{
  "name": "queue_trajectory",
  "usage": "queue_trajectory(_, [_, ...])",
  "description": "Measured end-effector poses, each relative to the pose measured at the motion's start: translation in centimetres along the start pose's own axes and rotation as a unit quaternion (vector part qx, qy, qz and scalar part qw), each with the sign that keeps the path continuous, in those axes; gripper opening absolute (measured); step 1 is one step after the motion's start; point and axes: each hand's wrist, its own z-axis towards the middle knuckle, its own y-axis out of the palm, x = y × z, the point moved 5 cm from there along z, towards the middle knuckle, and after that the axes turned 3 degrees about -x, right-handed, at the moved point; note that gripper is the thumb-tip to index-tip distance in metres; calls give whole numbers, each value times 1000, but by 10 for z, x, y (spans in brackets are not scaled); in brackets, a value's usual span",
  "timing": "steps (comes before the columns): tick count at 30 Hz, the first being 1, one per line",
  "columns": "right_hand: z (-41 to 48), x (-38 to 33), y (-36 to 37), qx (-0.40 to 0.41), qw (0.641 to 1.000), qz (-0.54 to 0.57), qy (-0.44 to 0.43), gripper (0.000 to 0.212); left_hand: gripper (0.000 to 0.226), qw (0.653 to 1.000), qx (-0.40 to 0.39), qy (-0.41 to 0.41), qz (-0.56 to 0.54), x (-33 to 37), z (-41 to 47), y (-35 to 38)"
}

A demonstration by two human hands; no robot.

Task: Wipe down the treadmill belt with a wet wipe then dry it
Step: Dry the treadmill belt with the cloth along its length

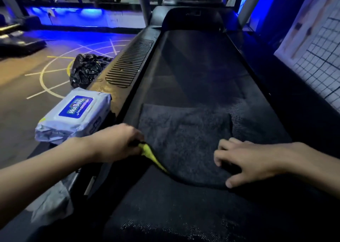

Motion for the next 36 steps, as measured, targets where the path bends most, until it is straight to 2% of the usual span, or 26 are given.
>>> queue_trajectory(2, [5,7,-3,31,999,2,-22,25,20,996,85,-20,-14,-1,2,-14])
queue_trajectory(3, [8,9,-8,79,996,23,-40,25,23,991,126,-25,-26,2,3,-22])
queue_trajectory(6, [2,20,-31,245,957,151,-38,25,17,964,248,-55,-83,2,4,-46])
queue_trajectory(7, [-2,20,-34,262,944,195,-47,22,14,956,271,-50,-100,2,3,-51])
queue_trajectory(8, [-4,18,-30,242,944,215,-63,28,15,955,271,-28,-115,2,3,-52])
queue_trajectory(9, [-5,10,-21,199,960,187,-67,43,16,961,250,4,-121,5,2,-50])
queue_trajectory(10, [-2,3,-7,154,980,106,-67,55,19,969,215,31,-118,8,1,-45])
queue_trajectory(11, [-1,-2,4,143,988,18,-61,56,22,978,174,49,-105,13,0,-38])
queue_trajectory(12, [2,-5,12,148,986,-51,-60,49,26,985,140,59,-84,16,-1,-30])
queue_trajectory(13, [3,-7,11,180,979,-65,-66,35,26,990,116,59,-63,16,-3,-24])
queue_trajectory(15, [1,-5,1,234,970,-37,-52,9,24,995,78,45,-38,12,-5,-15])
queue_trajectory(17, [-2,-4,-5,251,966,-32,-48,16,20,999,35,32,-25,10,-3,-10])
queue_trajectory(18, [-4,-6,-4,234,971,-8,-53,15,16,998,41,24,-33,10,-1,-12])
queue_trajectory(19, [-6,-10,-1,220,973,-8,-74,9,14,995,82,21,-54,12,0,-18])
queue_trajectory(21, [-6,-18,8,198,975,-54,-88,26,6,972,212,14,-95,14,0,-32])
queue_trajectory(22, [-4,-18,12,201,973,-75,-86,23,7,964,251,21,-88,15,1,-35])
queue_trajectory(23, [-4,-15,13,228,966,-86,-91,11,14,967,247,36,-60,16,4,-31])
queue_trajectory(24, [-6,-9,11,253,962,-74,-76,10,17,974,218,48,-33,15,7,-21])
queue_trajectory(26, [-12,10,0,357,933,-34,-31,22,11,982,183,38,-14,5,8,-7])
queue_trajectory(28, [-19,18,-7,433,900,-47,9,26,10,986,164,38,-10,0,6,-1])
queue_trajectory(29, [-19,14,-5,431,900,-67,-1,27,12,989,139,45,-14,2,6,4])
queue_trajectory(31, [-11,-1,13,336,938,-62,-59,23,15,995,87,49,-1,7,4,12])
queue_trajectory(33, [-6,-11,35,255,958,-78,-105,18,25,992,61,79,76,10,-1,23])
queue_trajectory(36, [-5,-7,41,258,957,-106,-85,29,52,976,64,84,189,8,-10,29])
